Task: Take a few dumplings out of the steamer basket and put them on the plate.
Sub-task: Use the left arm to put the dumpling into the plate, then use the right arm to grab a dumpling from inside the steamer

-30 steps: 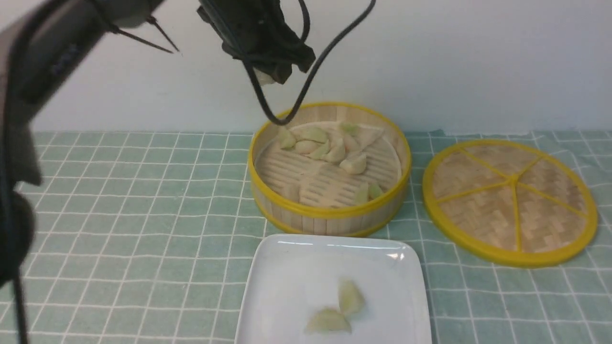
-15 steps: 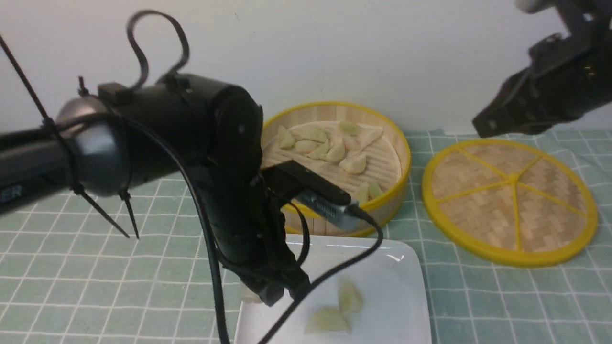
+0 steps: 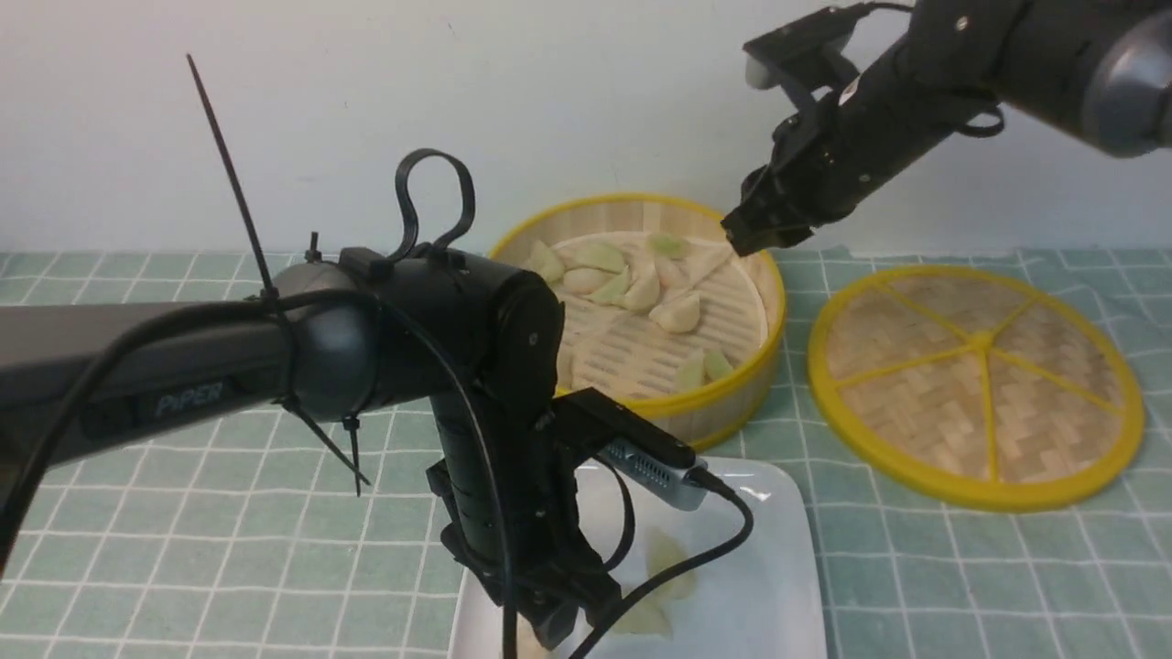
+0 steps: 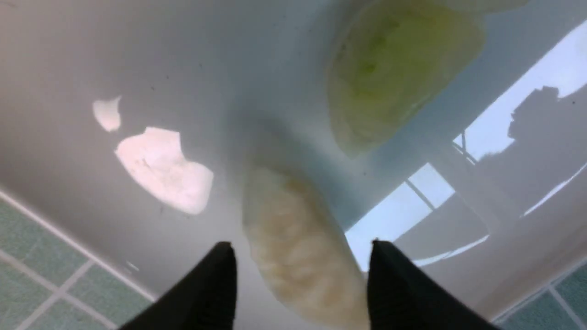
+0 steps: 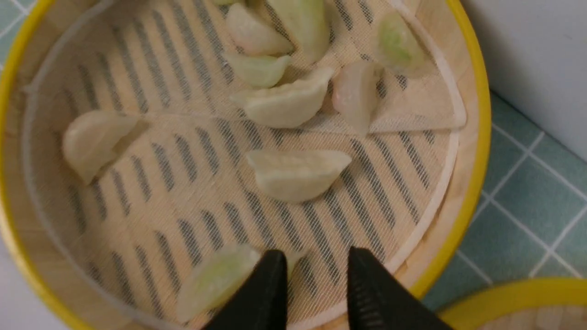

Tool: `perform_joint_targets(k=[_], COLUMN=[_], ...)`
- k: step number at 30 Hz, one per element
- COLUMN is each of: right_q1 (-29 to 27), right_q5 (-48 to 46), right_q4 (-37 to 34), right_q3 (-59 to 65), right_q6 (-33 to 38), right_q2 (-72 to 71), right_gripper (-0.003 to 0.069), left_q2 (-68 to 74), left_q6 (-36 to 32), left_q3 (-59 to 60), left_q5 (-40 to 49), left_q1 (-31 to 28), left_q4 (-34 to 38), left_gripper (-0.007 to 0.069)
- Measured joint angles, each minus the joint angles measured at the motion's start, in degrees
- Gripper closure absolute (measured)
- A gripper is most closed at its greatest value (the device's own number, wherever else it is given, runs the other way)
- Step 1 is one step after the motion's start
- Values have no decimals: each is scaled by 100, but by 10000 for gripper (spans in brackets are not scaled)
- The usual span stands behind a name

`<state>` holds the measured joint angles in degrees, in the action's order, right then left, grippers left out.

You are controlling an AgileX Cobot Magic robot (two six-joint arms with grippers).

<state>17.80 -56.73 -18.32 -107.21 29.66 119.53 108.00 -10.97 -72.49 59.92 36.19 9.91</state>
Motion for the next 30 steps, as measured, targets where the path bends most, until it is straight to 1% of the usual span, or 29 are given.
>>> perform_joint_targets(k=[1, 3, 4, 6, 7, 9, 12, 13, 14, 15, 17, 19, 20, 23, 24, 27, 30], right_q1=[7, 58, 81, 128, 169, 243, 362, 371, 423, 456, 500, 526, 546, 605, 627, 672, 672], right_q5=[7, 148, 176, 256, 307, 411, 490, 496, 518, 590, 695, 755, 785, 787, 754, 436, 262], right_q4=[-1, -23, -23, -23, -23, -23, -23, -23, -23, 32, 136, 269, 342, 606, 730, 1033, 1101], right_q3=[-119, -451, -526, -655, -698, -735, -734, -734, -734, -741, -754, -761, -770, -774, -774, -764, -763], right_q6=[81, 307, 332, 409, 461, 581, 735, 750, 787, 813, 817, 634, 480, 59, -50, -252, -438], right_q2=[149, 625, 711, 933, 1063, 1227, 1420, 1444, 1521, 1568, 1631, 1682, 1682, 1667, 1632, 1379, 1076], right_gripper=[417, 304, 282, 225, 195, 163, 144, 143, 141, 141, 149, 203, 252, 454, 503, 488, 489], left_q2=[-1, -1, -1, -42, -107, -337, -878, -919, -1214, -1423, -1829, -2204, -2380, -2808, -2989, -3408, -3655], left_q6=[12, 81, 139, 257, 322, 431, 715, 737, 889, 984, 1138, 1231, 1248, 1269, 1276, 1276, 1276], left_q3=[-54, -331, -462, -668, -744, -802, -738, -729, -637, -582, -503, -452, -438, -420, -420, -420, -420], left_q5=[70, 383, 530, 745, 792, 838, 896, 901, 923, 948, 1006, 1041, 1041, 1061, 1075, 1082, 1108], left_q1=[0, 0, 0, 0, 0, 0, 0, 0, -5, -18, -82, -196, -251, -366, -403, -481, -487], left_q4=[0, -7, -23, -95, -173, -377, -835, -867, -1092, -1199, -1305, -1362, -1376, -1427, -1449, -1510, -1632], left_gripper=[188, 111, 103, 111, 134, 209, 423, 423, 533, 568, 612, 628, 631, 631, 631, 631, 631])
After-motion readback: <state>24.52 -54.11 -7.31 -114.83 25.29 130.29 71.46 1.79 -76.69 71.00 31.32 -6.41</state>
